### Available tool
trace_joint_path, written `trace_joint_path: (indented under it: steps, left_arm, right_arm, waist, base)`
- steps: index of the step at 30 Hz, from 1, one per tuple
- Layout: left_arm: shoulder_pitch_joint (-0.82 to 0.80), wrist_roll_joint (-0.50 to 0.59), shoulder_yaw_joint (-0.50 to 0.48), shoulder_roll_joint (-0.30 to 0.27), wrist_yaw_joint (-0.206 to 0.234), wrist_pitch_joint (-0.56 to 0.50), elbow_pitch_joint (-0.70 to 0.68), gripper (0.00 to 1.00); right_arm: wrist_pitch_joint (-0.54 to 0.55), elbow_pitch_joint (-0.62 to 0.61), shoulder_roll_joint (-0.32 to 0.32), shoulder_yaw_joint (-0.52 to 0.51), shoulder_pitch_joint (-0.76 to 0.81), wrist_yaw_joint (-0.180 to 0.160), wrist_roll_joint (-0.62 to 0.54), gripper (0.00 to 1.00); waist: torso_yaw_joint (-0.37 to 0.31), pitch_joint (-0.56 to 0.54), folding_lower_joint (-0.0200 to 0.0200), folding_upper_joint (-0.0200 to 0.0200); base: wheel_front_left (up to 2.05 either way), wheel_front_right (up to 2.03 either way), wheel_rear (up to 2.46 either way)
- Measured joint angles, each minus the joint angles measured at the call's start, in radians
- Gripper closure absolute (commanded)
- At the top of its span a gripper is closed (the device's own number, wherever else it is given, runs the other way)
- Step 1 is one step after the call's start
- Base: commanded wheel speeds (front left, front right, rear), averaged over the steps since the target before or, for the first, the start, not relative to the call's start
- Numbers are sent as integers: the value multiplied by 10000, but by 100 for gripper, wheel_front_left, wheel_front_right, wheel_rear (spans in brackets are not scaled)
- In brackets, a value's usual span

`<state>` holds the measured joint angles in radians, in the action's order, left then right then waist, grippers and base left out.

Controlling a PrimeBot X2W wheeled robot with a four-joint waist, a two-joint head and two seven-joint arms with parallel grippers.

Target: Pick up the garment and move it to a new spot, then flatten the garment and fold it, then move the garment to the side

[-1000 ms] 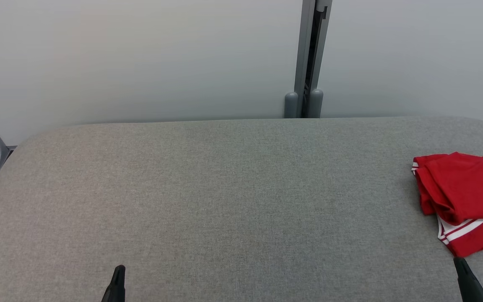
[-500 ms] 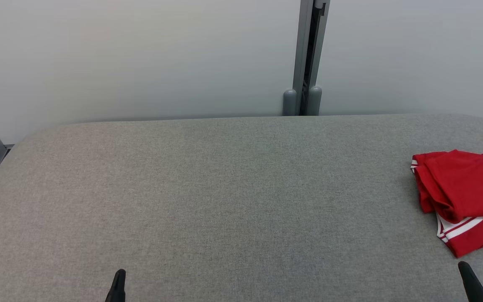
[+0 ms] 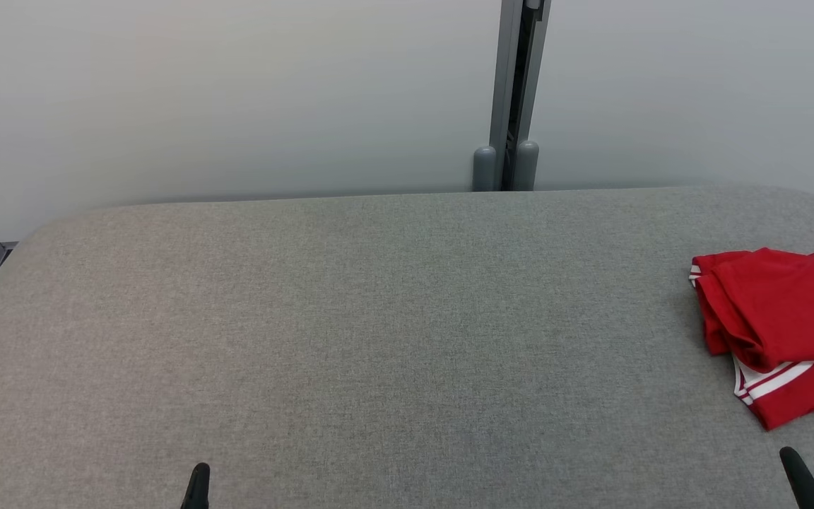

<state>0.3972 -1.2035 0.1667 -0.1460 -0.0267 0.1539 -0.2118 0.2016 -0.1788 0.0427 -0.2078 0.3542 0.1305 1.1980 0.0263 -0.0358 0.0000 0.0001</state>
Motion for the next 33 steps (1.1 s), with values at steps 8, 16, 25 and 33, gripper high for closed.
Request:
trace_joint_path:
  steps: [8, 16, 25, 33]
  left_arm:
    - [265, -608, -119, 128, -163, -98, -305, 100]
    - [487, -1195, -230, 284, -322, -188, -579, 100]
    - [708, -1791, -351, 408, -474, -272, -890, 100]
    - [918, -2290, -451, 552, -612, -322, -1141, 100]
  right_arm:
    - [215, -123, 2, -96, 127, 0, 867, 100]
    - [395, -284, 6, -163, 260, 0, 1685, 100]
    - [581, -405, 10, -261, 413, 0, 2535, 100]
    - [755, -539, 15, -351, 516, 0, 3225, 100]
  waist:
    - [-33, 49, 0, 0]
    - [-67, 98, 0, 0]
    - [-105, 153, 0, 0]
    - [-139, 202, 0, 0]
  base:
    - [0, 0, 0]
    - [0, 0, 0]
    - [0, 0, 0]
    - [0, 0, 0]
